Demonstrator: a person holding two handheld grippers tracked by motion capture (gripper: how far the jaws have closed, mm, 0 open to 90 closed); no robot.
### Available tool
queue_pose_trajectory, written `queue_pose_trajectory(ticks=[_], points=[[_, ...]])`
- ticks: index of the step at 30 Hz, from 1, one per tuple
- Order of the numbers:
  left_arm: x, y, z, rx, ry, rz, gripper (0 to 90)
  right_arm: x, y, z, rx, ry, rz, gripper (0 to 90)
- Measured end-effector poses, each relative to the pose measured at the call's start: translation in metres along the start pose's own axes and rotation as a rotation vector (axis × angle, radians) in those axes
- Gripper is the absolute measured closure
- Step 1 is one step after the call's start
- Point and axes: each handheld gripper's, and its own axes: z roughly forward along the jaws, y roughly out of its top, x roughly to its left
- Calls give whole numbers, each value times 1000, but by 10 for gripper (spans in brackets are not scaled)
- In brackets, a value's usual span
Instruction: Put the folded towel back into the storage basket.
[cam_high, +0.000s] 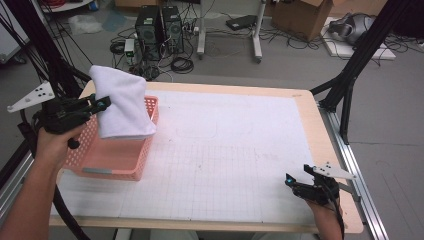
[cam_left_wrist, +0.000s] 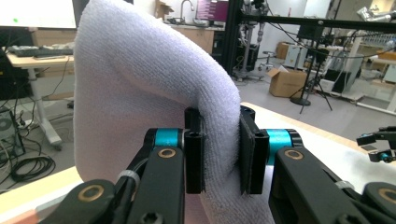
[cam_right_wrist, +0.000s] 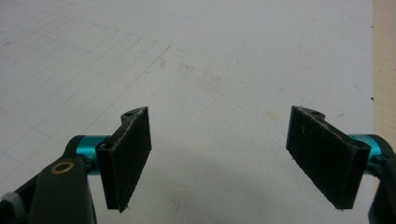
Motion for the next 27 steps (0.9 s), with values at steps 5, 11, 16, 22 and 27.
queue_pose_trajectory(ticks=[5, 11, 16, 22, 27], points=[[9, -7, -9, 9, 6, -9, 751, 2, 0, 2, 8, 2, -5, 210], [17, -19, -14, 7, 23, -33, 751, 3, 0, 2, 12, 0, -7, 210], [22, -25, -17, 21, 31, -42, 751, 3, 0, 3, 19, 2, -14, 210], [29, -31, -22, 23, 47, -56, 751, 4, -1, 4, 23, 7, -19, 210], [31, -36, -23, 29, 51, -61, 751, 6, -1, 5, 26, 10, -27, 210]])
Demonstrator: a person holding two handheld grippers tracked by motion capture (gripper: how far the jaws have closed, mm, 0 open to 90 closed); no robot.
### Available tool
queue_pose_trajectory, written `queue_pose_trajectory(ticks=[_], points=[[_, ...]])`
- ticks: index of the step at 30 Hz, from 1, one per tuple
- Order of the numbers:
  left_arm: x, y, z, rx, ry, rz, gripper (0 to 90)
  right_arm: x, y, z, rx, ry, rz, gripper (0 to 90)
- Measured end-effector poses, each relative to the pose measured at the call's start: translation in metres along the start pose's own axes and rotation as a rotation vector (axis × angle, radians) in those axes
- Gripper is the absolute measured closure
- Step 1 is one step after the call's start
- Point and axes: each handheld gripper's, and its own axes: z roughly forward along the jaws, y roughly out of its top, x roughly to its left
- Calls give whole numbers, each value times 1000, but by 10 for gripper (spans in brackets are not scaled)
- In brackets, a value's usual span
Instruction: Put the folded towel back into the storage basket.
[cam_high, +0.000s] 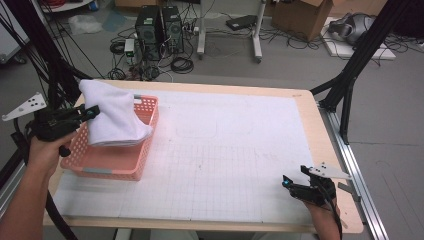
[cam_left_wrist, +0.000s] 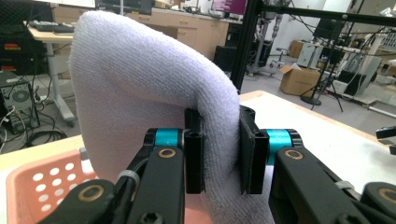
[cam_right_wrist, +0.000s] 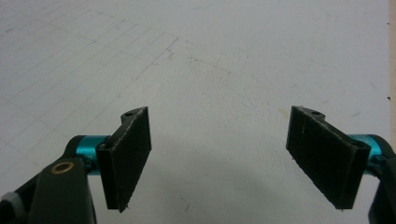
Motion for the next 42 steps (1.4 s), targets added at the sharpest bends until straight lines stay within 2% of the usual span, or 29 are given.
queue_pose_trajectory(ticks=[11, 13, 15, 16, 23, 24, 27, 29, 31, 34, 36, 37, 38, 39, 40, 41, 42], points=[[7, -22, 8, 85, 31, -1, 751, 1, 0, 0, -4, 3, -6, 210], [8, -29, 11, 132, 45, 3, 750, 1, 0, 0, -5, 3, -7, 211], [8, -32, 12, 138, 46, 2, 750, 1, 0, 0, -5, 2, -6, 211], [9, -35, 12, 131, 47, -12, 750, 1, 0, 0, -5, 2, -5, 210], [10, -37, 13, 143, 48, -14, 748, 1, 0, -1, -6, 4, -3, 210], [11, -37, 13, 149, 56, -29, 743, 1, 1, -1, -6, 4, -4, 210], [11, -38, 12, 177, 83, -32, 725, 1, 1, -2, -9, 5, -2, 210], [11, -38, 13, 195, 103, -51, 699, 1, 1, -2, -9, 5, -2, 210], [11, -37, 13, 206, 114, -53, 650, 1, 1, -1, -11, 5, -4, 210], [12, -34, 13, 257, 172, -112, 521, 2, 1, -2, -6, 8, -3, 210], [11, -32, 11, 280, 205, -124, 466, 2, 1, -2, -7, 7, -5, 210], [11, -32, 11, 280, 205, -124, 449, 2, 2, -2, -8, 8, -8, 210], [12, -29, 8, 281, 237, -141, 436, 2, 2, -2, -9, 8, -9, 210], [12, -29, 8, 281, 237, -141, 436, 2, 2, -2, -9, 8, -9, 210], [12, -26, 3, 277, 277, -164, 434, 2, 2, -3, -10, 8, -7, 210], [12, -26, 3, 277, 277, -164, 425, 2, 2, -3, -11, 7, -4, 210], [13, -22, -4, 251, 307, -197, 417, 2, 2, -3, -15, 9, -3, 210]])
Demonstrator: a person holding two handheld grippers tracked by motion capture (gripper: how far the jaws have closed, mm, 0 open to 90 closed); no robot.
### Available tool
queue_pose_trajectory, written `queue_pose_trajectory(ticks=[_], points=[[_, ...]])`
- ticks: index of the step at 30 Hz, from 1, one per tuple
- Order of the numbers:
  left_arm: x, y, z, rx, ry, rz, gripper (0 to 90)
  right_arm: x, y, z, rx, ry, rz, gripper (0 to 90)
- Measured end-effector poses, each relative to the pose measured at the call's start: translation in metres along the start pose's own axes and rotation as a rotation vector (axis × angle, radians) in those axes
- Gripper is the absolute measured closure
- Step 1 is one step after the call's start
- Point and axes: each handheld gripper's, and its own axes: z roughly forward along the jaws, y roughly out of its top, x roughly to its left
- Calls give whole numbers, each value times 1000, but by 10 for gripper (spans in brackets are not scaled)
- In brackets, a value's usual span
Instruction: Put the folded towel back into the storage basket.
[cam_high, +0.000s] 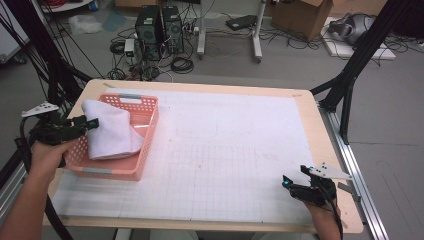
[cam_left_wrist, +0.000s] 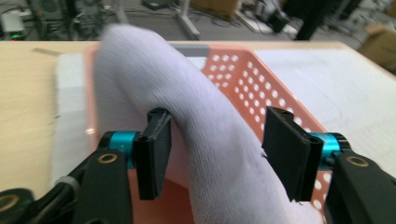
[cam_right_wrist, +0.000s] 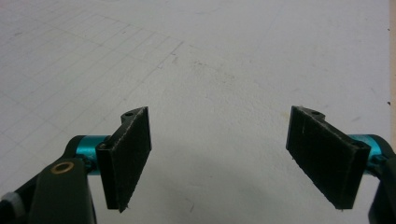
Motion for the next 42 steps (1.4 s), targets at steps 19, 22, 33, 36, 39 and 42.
queue_pose_trajectory(ticks=[19, 22, 33, 36, 39, 42], points=[[-39, -12, 25, 77, 60, 73, 372, 1, 2, -2, -5, 2, -8, 210], [-47, -13, 38, 139, 99, 111, 374, 0, 2, -3, -6, 2, -5, 210], [-46, -14, 73, 327, 197, 69, 348, 0, 2, -1, -2, 9, -1, 210], [-44, -16, 78, 352, 222, 64, 355, 0, 2, 0, -5, 9, -6, 210], [-44, -19, 88, 404, 250, 65, 353, -1, 2, 0, -3, 9, -6, 210], [-44, -26, 100, 469, 261, 90, 345, -1, 2, 0, -2, 9, -4, 210]])
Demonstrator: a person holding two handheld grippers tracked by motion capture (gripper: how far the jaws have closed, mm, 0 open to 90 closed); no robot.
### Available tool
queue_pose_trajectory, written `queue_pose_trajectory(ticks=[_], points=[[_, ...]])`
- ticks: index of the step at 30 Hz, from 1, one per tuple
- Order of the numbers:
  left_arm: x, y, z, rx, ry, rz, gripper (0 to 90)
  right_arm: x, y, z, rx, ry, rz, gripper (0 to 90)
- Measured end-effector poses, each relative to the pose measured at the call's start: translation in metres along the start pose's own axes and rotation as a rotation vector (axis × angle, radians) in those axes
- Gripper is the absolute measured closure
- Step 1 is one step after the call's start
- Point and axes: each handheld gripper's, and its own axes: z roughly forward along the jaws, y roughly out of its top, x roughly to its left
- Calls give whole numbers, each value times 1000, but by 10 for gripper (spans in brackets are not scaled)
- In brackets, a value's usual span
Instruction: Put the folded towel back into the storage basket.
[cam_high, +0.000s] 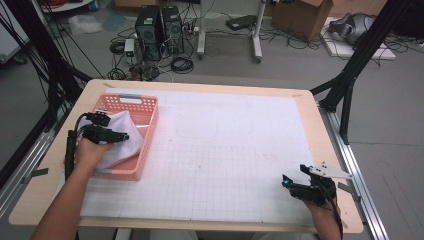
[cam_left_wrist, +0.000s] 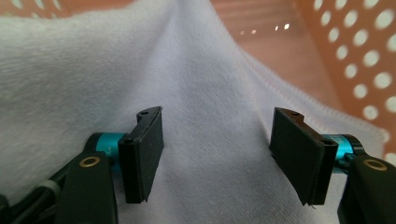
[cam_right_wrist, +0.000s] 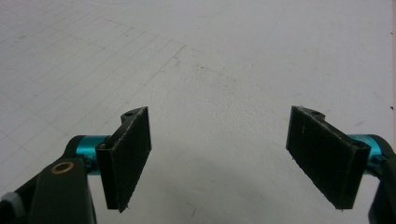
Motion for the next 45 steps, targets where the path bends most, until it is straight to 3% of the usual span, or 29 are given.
queue_pose_trajectory(ticks=[4, 8, 14, 18, 20, 21, 23, 25, 27, 28, 29, 30, 31, 32, 33, 35, 36, 39, 40, 43, 45], points=[[-5, 0, 8, 21, 5, 25, 321, -1, 0, -1, -1, -3, 4, 210], [-5, -1, 10, 16, -27, 44, 330, -1, -1, -2, 0, -3, 7, 210], [-7, -2, 11, 4, -141, 104, 351, -1, -1, -1, -2, -2, 6, 210], [-10, -3, 10, -8, -271, 165, 379, -2, 0, -2, -2, -5, 5, 210], [-11, -4, 9, -13, -298, 206, 378, -2, 0, -1, -2, -5, 7, 210], [-11, -4, 8, -25, -302, 203, 372, -2, -1, -1, 0, -6, 7, 210], [-8, -2, 3, -79, -296, 167, 369, -2, 0, -1, -1, -4, 5, 210], [-2, 0, -4, -144, -245, 97, 332, -2, 0, -1, -3, -3, 5, 210], [8, 1, -13, -191, -129, 20, 344, -2, -1, -1, 1, -5, 7, 210], [8, 1, -13, -191, -129, 20, 344, -2, -1, -1, 0, -6, 7, 210], [15, 0, -17, -196, -65, -36, 344, -2, -1, -1, 0, -6, 7, 210], [23, -1, -17, -158, -20, -92, 398, -2, -1, -1, 2, -5, 6, 210], [23, -1, -17, -158, -20, -92, 388, -2, -1, -1, 2, -5, 6, 210], [24, -1, -10, -100, -22, -75, 388, -1, -1, 0, 6, -3, 5, 210], [22, -1, -6, -79, -27, -71, 378, -1, -1, 1, 7, -3, 2, 211], [20, -1, -1, -61, -41, -65, 369, 0, -1, 2, 8, 0, -1, 210], [15, 0, 9, -36, -59, -38, 363, 1, 0, 2, 12, 0, -4, 210], [10, 1, 16, -53, -39, -7, 348, 1, -1, 2, 16, -3, -10, 210], [9, 2, 19, -80, -53, -8, 349, 0, -1, 1, 15, -3, -7, 210], [8, 2, 21, -96, -80, 9, 368, -1, -1, 1, 13, -4, -1, 210], [7, 1, 21, -118, -171, 47, 402, -1, 0, 3, 14, -1, 1, 211]])
